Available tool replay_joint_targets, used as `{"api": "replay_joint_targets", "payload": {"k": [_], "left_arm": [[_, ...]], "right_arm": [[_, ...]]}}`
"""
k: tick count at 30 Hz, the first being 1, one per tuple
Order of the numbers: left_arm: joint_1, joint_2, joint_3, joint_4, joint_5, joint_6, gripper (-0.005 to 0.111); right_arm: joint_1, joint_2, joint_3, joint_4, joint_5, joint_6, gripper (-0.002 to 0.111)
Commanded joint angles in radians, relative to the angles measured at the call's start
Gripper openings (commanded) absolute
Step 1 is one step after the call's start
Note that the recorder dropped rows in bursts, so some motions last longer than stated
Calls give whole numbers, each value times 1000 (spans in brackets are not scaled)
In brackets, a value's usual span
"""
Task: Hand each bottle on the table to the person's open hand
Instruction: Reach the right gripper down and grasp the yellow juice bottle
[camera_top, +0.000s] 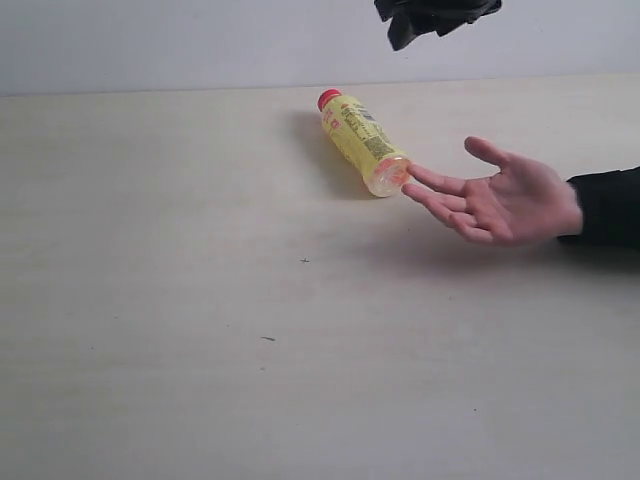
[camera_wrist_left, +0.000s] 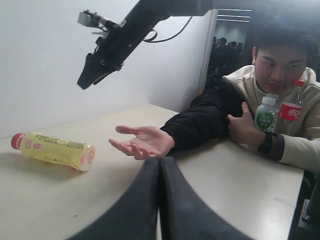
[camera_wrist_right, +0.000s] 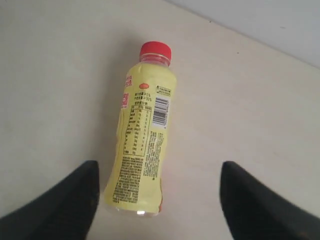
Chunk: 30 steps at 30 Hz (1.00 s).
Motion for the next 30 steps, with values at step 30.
{"api": "replay_joint_targets", "payload": {"k": [30], "left_arm": [[1,-5,2,5,-13,1,0]], "right_arm": [[71,528,-410,-43,75,-8,65]]}}
